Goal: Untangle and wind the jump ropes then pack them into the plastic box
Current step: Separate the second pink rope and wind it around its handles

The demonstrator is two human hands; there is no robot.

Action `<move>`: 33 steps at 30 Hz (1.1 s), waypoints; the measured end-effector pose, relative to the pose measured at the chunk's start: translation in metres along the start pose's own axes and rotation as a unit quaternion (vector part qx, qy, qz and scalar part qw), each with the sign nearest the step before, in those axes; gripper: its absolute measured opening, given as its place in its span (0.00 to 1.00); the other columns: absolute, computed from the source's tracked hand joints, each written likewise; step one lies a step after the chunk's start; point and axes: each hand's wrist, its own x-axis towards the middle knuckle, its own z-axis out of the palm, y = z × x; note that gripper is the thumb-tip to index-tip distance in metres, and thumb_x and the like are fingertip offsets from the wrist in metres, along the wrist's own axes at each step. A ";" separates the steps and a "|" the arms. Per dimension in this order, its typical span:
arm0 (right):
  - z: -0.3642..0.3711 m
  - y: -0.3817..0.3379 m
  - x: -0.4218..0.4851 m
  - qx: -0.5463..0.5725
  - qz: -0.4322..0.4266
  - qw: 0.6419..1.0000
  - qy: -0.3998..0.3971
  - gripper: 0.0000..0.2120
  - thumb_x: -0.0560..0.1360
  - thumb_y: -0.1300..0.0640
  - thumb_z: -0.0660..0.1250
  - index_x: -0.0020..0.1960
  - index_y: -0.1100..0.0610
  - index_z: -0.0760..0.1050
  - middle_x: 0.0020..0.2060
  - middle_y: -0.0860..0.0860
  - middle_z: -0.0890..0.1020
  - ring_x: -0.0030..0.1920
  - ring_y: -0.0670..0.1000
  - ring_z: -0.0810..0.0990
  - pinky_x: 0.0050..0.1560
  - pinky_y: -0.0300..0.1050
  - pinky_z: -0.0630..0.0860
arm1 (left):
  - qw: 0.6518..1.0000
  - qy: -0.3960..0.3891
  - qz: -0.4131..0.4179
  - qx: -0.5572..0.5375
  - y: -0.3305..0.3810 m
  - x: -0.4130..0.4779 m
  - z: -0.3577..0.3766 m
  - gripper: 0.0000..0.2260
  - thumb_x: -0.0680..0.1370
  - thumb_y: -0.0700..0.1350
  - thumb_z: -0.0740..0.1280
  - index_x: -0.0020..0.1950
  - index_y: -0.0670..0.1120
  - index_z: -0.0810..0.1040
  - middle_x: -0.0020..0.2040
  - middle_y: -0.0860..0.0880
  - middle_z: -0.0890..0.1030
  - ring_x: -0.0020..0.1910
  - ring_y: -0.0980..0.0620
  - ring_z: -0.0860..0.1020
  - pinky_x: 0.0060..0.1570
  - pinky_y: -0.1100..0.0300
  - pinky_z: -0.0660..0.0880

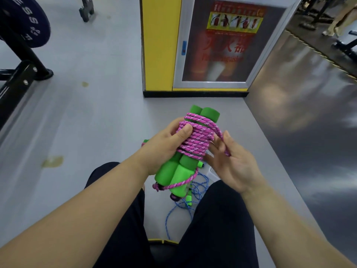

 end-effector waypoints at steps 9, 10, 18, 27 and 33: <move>0.015 0.011 0.013 0.100 0.001 0.993 0.064 0.16 0.72 0.46 0.58 0.32 0.56 0.67 0.41 0.56 0.77 0.49 0.55 0.77 0.61 0.59 0.72 | 0.989 0.091 0.041 0.110 0.001 0.012 0.015 0.19 0.74 0.64 0.54 0.54 0.58 0.77 0.43 0.55 0.82 0.43 0.57 0.81 0.46 0.65 0.76; 0.015 0.012 0.015 0.094 -0.001 0.993 0.073 0.15 0.71 0.46 0.59 0.34 0.57 0.67 0.43 0.57 0.77 0.50 0.56 0.76 0.61 0.59 0.71 | 0.983 0.114 0.054 0.135 0.002 0.014 0.018 0.18 0.77 0.61 0.54 0.57 0.56 0.76 0.43 0.56 0.81 0.42 0.61 0.79 0.43 0.70 0.74; 0.021 0.019 0.020 -0.091 -0.136 0.967 0.197 0.15 0.75 0.47 0.60 0.33 0.50 0.74 0.38 0.54 0.75 0.42 0.52 0.75 0.45 0.49 0.76 | 0.968 0.177 0.034 0.174 0.005 0.012 0.028 0.17 0.78 0.59 0.57 0.60 0.50 0.70 0.49 0.53 0.80 0.48 0.56 0.79 0.50 0.59 0.75; 0.026 0.004 0.008 -0.348 -0.130 0.928 0.034 0.10 0.77 0.45 0.58 0.45 0.38 0.79 0.61 0.51 0.73 0.60 0.49 0.76 0.60 0.50 0.75 | 0.997 0.016 0.062 0.034 0.002 -0.002 0.005 0.24 0.68 0.46 0.71 0.62 0.57 0.70 0.50 0.56 0.82 0.49 0.59 0.81 0.46 0.67 0.76; 0.015 -0.037 0.011 -0.613 -0.177 0.770 -0.006 0.14 0.77 0.43 0.58 0.38 0.48 0.73 0.42 0.44 0.72 0.40 0.44 0.78 0.40 0.34 0.75 | 0.993 -0.013 0.006 -0.115 -0.003 -0.002 -0.001 0.25 0.65 0.47 0.71 0.62 0.48 0.75 0.52 0.41 0.82 0.46 0.40 0.82 0.45 0.51 0.79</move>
